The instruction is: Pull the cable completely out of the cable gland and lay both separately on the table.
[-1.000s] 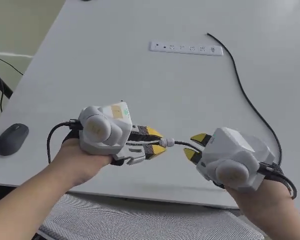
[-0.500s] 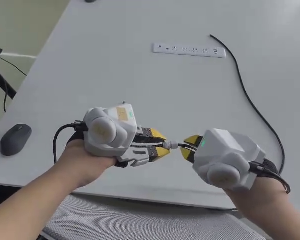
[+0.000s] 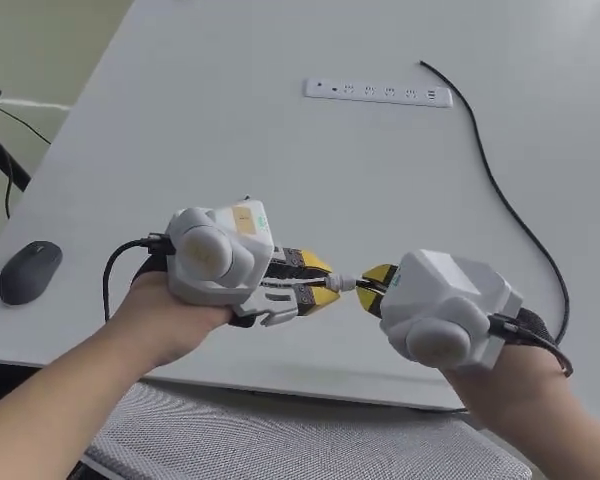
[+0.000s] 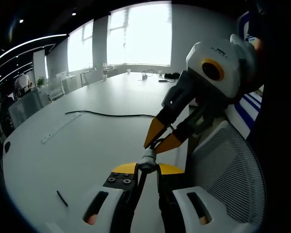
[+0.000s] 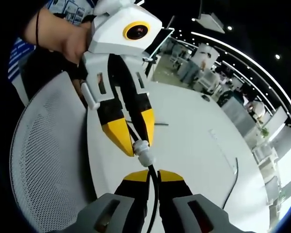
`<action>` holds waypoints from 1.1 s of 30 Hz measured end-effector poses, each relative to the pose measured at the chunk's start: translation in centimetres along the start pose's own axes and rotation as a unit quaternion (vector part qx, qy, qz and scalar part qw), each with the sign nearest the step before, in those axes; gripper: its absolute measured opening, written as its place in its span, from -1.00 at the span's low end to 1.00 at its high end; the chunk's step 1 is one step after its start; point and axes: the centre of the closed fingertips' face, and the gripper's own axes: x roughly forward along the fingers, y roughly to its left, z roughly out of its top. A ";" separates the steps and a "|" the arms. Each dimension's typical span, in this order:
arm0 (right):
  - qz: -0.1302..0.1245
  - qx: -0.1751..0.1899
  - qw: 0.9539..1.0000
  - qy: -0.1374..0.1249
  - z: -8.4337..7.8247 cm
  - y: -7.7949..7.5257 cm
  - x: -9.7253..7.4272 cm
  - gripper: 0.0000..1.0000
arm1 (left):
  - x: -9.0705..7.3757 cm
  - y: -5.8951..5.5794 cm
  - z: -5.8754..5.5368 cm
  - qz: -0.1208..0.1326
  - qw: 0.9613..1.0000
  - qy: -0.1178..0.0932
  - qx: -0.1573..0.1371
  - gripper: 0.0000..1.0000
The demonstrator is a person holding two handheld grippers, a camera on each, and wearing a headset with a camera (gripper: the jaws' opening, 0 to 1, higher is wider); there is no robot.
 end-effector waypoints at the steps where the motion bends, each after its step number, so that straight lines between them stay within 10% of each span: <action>1: 0.000 0.005 1.000 -0.001 0.0 -0.1 0.0 -0.99 | 0.0 0.0 0.0 0.000 1.000 -0.001 0.000 -0.70; 17: -0.022 0.076 0.997 0.005 -2.2 -2.1 -0.5 -0.99 | -0.3 0.5 0.4 0.005 1.000 -0.008 -0.001 -0.70; 33: -0.038 0.219 0.975 0.016 -6.8 -3.1 -0.2 -0.99 | -0.5 0.6 0.3 0.005 1.000 -0.006 0.000 -0.69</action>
